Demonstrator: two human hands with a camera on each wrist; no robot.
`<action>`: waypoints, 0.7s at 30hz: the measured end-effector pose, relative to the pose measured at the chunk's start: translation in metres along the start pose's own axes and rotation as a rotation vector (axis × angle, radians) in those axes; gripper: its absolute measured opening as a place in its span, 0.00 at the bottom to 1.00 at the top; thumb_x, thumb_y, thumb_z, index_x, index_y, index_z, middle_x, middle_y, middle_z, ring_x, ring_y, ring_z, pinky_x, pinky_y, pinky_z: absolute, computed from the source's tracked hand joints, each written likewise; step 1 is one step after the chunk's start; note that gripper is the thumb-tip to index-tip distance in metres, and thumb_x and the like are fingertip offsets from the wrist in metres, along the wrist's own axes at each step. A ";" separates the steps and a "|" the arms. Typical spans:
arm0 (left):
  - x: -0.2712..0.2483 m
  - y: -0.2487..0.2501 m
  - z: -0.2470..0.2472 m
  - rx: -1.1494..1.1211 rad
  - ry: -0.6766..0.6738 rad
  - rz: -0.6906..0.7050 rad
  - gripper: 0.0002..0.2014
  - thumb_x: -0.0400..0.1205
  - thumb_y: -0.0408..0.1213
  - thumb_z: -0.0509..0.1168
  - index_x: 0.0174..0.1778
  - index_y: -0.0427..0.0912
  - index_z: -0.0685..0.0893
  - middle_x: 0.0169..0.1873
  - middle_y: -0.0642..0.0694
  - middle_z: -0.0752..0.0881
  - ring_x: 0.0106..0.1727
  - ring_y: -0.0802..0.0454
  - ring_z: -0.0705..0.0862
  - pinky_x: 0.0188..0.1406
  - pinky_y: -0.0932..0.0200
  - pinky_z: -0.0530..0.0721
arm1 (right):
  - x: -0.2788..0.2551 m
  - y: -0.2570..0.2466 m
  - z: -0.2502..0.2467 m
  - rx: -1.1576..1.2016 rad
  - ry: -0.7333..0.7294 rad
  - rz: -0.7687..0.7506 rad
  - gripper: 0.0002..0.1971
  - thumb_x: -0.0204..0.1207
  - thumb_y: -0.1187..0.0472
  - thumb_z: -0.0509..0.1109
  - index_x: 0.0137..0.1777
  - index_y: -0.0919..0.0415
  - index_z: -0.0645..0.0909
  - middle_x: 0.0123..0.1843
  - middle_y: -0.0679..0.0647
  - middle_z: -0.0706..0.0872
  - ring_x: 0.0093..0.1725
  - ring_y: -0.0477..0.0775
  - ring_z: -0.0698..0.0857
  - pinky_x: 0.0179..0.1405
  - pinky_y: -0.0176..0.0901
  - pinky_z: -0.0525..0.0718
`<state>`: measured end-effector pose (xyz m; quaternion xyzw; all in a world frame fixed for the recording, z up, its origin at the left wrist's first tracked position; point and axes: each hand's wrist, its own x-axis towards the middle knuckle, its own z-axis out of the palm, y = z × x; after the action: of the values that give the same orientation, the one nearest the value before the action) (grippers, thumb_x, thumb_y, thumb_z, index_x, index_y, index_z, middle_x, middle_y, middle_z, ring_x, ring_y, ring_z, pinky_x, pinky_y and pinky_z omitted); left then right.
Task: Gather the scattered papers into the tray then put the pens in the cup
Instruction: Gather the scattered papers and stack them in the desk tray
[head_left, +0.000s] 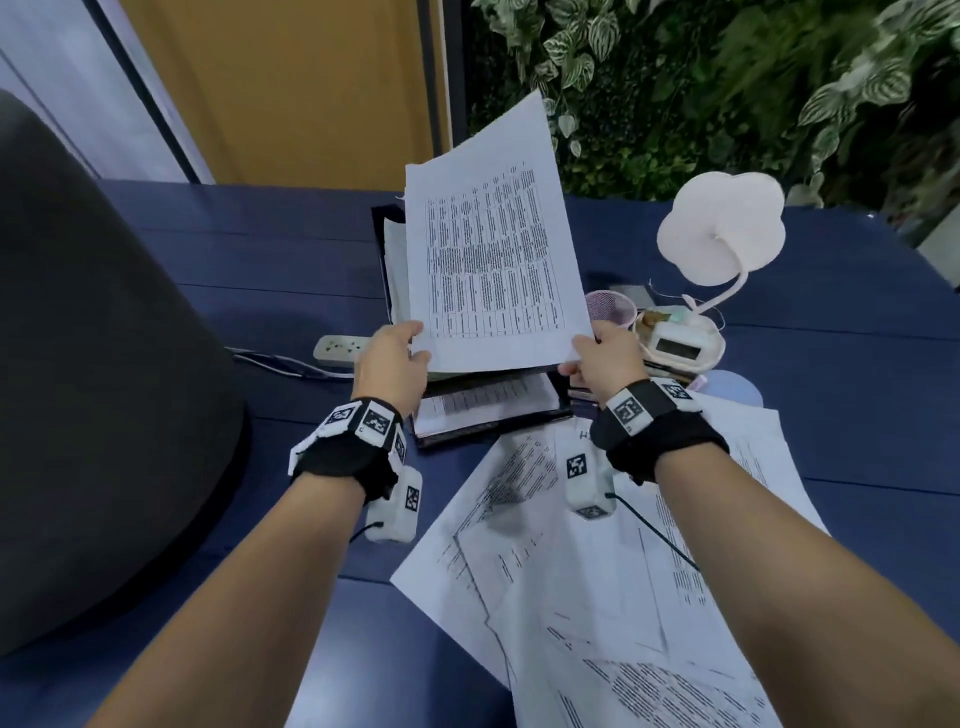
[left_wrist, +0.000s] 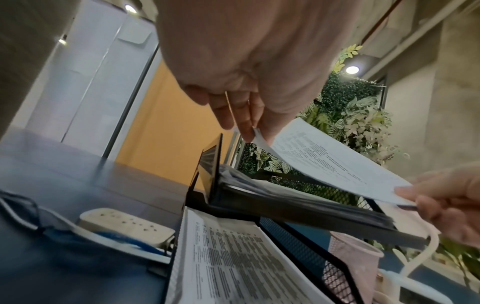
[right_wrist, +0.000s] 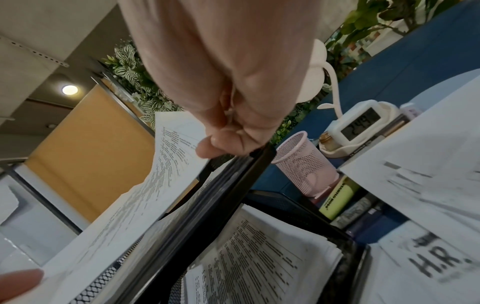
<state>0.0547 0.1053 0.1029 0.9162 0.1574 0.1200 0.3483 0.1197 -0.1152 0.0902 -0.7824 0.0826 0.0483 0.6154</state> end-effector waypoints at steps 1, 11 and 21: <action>0.005 -0.001 -0.001 0.106 0.022 0.014 0.20 0.82 0.35 0.63 0.72 0.44 0.77 0.63 0.41 0.81 0.62 0.43 0.77 0.68 0.47 0.73 | 0.006 -0.002 0.002 -0.024 0.024 -0.025 0.12 0.80 0.69 0.57 0.55 0.65 0.81 0.33 0.58 0.84 0.22 0.48 0.81 0.20 0.38 0.76; 0.010 -0.013 0.010 0.695 0.036 0.167 0.14 0.80 0.44 0.60 0.56 0.45 0.86 0.58 0.45 0.80 0.62 0.42 0.71 0.59 0.46 0.64 | 0.034 0.005 0.026 -0.343 0.156 -0.111 0.13 0.71 0.64 0.64 0.55 0.53 0.78 0.46 0.63 0.85 0.44 0.63 0.88 0.41 0.47 0.88; 0.006 -0.021 0.011 0.677 -0.027 0.189 0.19 0.80 0.59 0.60 0.60 0.55 0.85 0.69 0.54 0.77 0.78 0.44 0.60 0.74 0.35 0.53 | 0.029 0.006 0.021 -0.769 0.008 -0.265 0.15 0.79 0.68 0.58 0.57 0.65 0.85 0.59 0.68 0.82 0.59 0.69 0.81 0.62 0.55 0.78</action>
<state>0.0600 0.1156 0.0815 0.9918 0.0979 0.0806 0.0140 0.1480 -0.0984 0.0743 -0.9595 -0.0409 -0.0071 0.2787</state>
